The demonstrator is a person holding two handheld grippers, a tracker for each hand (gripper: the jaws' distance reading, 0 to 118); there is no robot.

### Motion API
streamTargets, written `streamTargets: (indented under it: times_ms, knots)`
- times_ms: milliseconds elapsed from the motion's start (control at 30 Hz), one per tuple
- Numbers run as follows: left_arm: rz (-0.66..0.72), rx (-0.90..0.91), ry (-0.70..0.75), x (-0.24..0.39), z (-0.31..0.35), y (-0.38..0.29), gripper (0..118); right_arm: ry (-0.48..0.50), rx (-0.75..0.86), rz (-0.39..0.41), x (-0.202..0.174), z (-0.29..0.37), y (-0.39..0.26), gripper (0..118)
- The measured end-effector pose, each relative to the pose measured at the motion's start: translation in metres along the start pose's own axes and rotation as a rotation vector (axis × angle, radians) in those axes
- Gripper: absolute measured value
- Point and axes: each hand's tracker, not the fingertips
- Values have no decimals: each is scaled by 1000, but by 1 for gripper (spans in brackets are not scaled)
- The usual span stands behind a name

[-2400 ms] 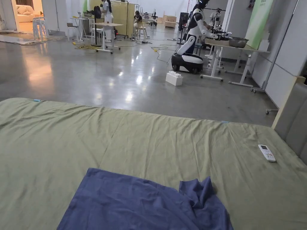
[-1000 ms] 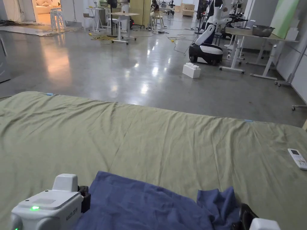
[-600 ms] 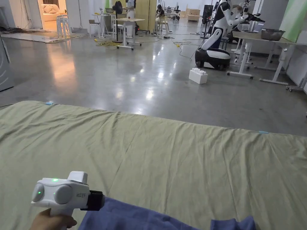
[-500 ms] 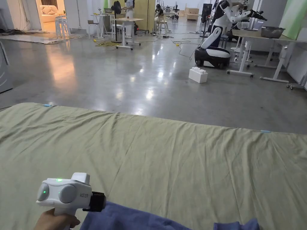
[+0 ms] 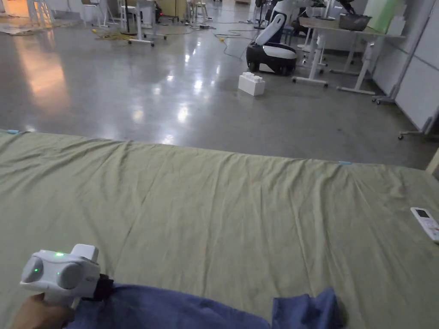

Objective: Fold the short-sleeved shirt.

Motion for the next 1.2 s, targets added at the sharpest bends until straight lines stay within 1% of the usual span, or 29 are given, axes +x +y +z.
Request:
streamTargets:
  times_ms: [33, 67, 100, 167, 200, 300, 333, 367, 400, 433, 467, 533, 567, 600, 633, 667, 700, 733, 833, 900, 933, 967, 1033, 1100, 1133, 1200]
  knots:
    - [-20, 2, -4, 5, 2, 0, 21, 1, -3, -3, 1, -1, -1, 1]
    - [-48, 5, -14, 10, 3, 0, 12, 0, -8, -7, 2, -3, -2, 1]
    - [-89, -1, -20, 11, 0, 0, 8, 0, -14, -11, 3, -5, -2, 1]
    - [-129, -11, 0, 17, 0, -3, 6, -4, -27, -24, 8, -9, -2, 1]
    - [-116, -3, 1, 18, 2, -3, 6, -7, -38, -31, 13, -13, -1, 1]
    - [-63, 27, -12, 13, 12, -5, 6, 8, -126, -91, 33, -30, 4, 1]
    - [-59, 36, -18, 12, 18, -6, 6, 9, -157, -92, 42, -39, 9, 2]
    - [-58, 38, -24, 13, 28, -9, 6, 16, -196, -101, 50, -48, 13, 9]
    - [-56, 48, -33, 13, 34, -11, 6, 17, -215, -122, 58, -57, 16, 23]
    - [-54, 64, -33, 13, 40, -14, 6, 46, -246, -121, 64, -68, 20, 34]
    - [-49, 71, -34, 12, 45, -16, 6, 76, -287, -125, 70, -80, 23, 42]
    - [-35, 98, -40, 12, 61, -22, 6, 104, -351, -97, 75, -105, 29, 61]
    - [-21, 112, -43, 12, 67, -25, 6, 122, -378, -86, 77, -117, 30, 67]
    - [-16, 114, -47, 12, 73, -28, 6, 133, -429, -51, 75, -129, 31, 71]
    - [-11, 124, -49, 12, 78, -31, 6, 144, -466, -41, 75, -138, 31, 71]
    - [0, 140, -44, 12, 85, -34, 6, 124, -477, -29, 74, -145, 30, 72]
    - [-6, 138, -45, 12, 90, -37, 6, 117, -511, -3, 72, -151, 30, 72]
    - [-10, 141, -45, 13, 94, -41, 6, 123, -533, 2, 70, -156, 28, 71]
    - [-32, 148, -34, 13, 101, -47, 6, 157, -577, -17, 64, -169, 22, 72]
    - [-28, 146, -33, 11, 104, -51, 6, 134, -587, 7, 56, -173, 18, 71]
    - [-22, 146, -31, 11, 105, -53, 6, 127, -586, 14, 53, -173, 20, 68]
    - [-18, 142, -33, 11, 107, -55, 6, 124, -588, 27, 50, -173, 23, 60]
    - [-22, 141, -28, 11, 108, -59, 6, 132, -574, 49, 43, -170, 26, 28]
    - [-26, 139, -23, 12, 109, -62, 6, 132, -560, 61, 33, -170, 25, 6]
    - [-22, 140, -23, 12, 112, -65, 6, 133, -558, 78, 28, -172, 23, 4]
    - [-16, 145, -25, 11, 114, -66, 6, 100, -534, 154, 20, -170, 20, 4]
